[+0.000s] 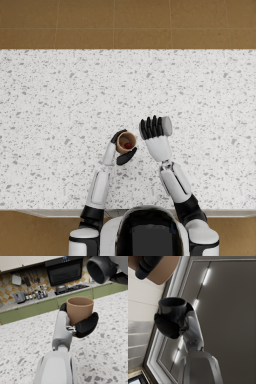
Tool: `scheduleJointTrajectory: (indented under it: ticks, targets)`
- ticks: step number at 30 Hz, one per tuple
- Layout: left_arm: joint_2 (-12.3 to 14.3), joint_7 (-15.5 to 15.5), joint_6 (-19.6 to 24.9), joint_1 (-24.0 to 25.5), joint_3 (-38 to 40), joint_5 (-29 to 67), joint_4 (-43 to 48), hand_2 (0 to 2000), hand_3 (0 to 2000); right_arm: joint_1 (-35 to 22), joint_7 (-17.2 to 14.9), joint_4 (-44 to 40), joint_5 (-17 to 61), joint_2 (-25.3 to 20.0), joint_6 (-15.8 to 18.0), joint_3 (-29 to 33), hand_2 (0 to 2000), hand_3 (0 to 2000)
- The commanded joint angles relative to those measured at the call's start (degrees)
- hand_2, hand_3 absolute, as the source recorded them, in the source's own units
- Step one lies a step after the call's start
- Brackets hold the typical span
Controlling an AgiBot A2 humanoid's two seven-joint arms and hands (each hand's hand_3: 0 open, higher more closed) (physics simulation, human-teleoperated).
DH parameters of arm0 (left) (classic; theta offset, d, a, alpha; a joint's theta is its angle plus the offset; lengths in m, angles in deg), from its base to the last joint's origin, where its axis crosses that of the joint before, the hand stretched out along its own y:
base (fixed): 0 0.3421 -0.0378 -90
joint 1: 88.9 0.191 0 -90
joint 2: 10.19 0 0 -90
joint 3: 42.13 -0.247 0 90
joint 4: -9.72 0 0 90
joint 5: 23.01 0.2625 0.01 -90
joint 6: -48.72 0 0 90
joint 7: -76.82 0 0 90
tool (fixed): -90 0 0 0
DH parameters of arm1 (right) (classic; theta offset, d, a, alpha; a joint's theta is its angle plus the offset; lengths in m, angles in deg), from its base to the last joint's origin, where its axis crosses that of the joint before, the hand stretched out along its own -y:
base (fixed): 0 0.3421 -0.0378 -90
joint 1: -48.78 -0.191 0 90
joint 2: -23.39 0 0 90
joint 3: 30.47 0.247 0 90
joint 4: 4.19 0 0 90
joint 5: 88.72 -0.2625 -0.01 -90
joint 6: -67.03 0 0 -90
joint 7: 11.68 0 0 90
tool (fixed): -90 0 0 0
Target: Pick up two cups and pour the berry on the right into the cup on the left
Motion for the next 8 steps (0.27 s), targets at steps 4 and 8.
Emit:
scheduleJointTrajectory:
  ticks: [4,8]
  targets:
    - [0.0,0.0,0.0,0.03,0.05,0.0,0.03,2000,1280,0.05,-0.06,0.01,0.01,0.01,0.14,0.03,2000,1280]
    - [0.0,0.02,0.08,0.04,0.06,0.0,0.03,2000,1280,0.06,-0.08,0.01,0.02,0.01,0.17,0.04,2000,1280]
